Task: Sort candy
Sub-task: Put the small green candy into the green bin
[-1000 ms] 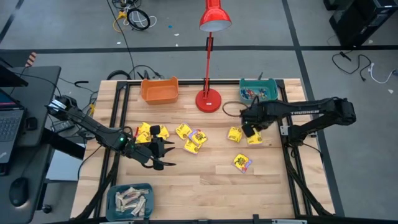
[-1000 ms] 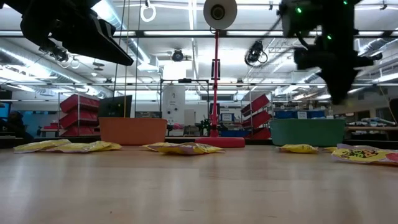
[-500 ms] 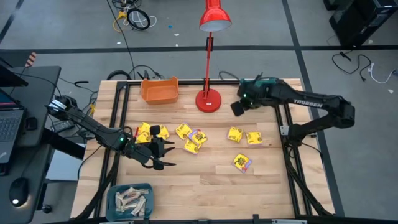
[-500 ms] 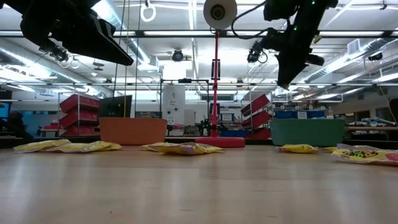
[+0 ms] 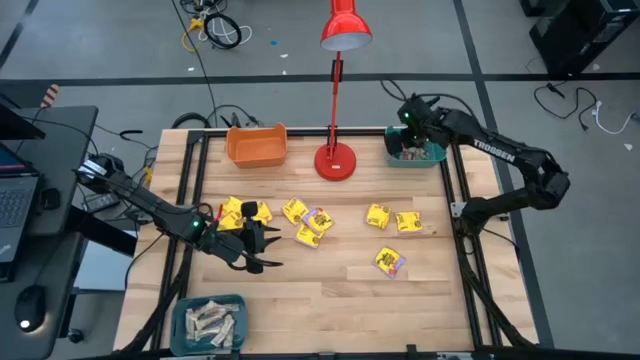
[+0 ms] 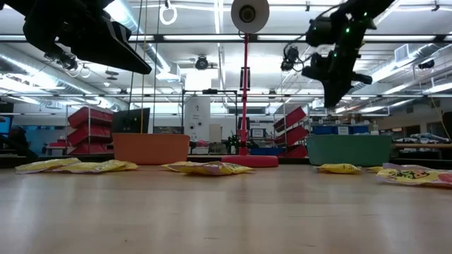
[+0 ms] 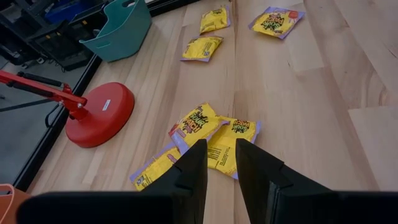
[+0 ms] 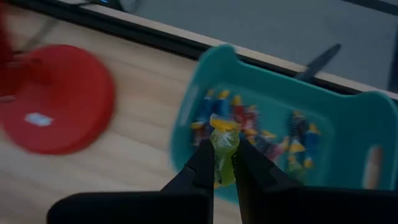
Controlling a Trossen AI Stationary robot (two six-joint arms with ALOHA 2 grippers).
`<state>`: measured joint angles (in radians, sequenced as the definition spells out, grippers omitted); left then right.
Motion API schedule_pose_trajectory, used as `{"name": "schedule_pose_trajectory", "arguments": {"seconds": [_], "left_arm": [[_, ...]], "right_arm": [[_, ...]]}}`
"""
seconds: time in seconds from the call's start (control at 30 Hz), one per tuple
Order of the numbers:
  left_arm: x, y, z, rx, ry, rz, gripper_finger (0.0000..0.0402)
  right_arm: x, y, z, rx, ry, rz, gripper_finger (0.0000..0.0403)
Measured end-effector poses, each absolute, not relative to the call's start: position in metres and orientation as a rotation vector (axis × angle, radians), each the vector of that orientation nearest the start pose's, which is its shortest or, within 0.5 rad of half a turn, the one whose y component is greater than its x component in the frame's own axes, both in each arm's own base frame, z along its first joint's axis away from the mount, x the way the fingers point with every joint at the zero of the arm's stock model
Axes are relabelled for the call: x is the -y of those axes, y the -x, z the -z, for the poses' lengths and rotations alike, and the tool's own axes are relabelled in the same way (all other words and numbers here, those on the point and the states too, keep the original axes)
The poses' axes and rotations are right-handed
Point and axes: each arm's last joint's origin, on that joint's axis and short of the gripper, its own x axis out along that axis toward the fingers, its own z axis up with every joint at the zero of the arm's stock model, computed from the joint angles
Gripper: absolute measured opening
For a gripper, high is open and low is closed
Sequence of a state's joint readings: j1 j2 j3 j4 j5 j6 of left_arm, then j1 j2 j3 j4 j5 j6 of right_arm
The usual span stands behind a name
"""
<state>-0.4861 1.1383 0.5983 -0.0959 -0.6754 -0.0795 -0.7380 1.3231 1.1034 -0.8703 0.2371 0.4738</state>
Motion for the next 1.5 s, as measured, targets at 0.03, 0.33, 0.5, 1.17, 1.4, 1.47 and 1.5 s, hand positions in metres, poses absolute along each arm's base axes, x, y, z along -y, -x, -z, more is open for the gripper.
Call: {"name": "schedule_pose_trajectory", "arguments": {"seconds": [0.03,0.33,0.5,1.17,1.4,1.47,1.5], "left_arm": [[0.088,-0.206,-0.215,-0.523,-0.272,-0.204,0.0088],[0.088,-0.206,-0.215,-0.524,-0.271,-0.204,0.0088],[0.088,-0.206,-0.215,-0.524,-0.27,-0.204,0.0088],[0.088,-0.206,-0.215,-0.524,-0.269,-0.204,0.0088],[0.088,-0.206,-0.215,-0.524,-0.269,-0.204,0.0088],[0.088,-0.206,-0.215,-0.524,-0.269,-0.205,0.0088],[0.088,-0.206,-0.215,-0.524,-0.269,-0.204,0.0088]], "right_arm": [[0.18,-0.181,-0.276,-0.89,-0.677,1.141,0.0029],[0.217,-0.177,-0.237,-1.037,-0.75,1.204,0.0031],[0.232,-0.174,-0.214,-1.116,-0.828,1.189,0.0031],[0.246,-0.171,-0.192,-1.19,-0.865,1.19,0.006],[0.246,-0.171,-0.192,-1.188,-0.866,1.191,0.0092],[0.246,-0.171,-0.192,-1.188,-0.866,1.191,0.01],[0.246,-0.171,-0.192,-1.187,-0.866,1.192,0.0103]]}}
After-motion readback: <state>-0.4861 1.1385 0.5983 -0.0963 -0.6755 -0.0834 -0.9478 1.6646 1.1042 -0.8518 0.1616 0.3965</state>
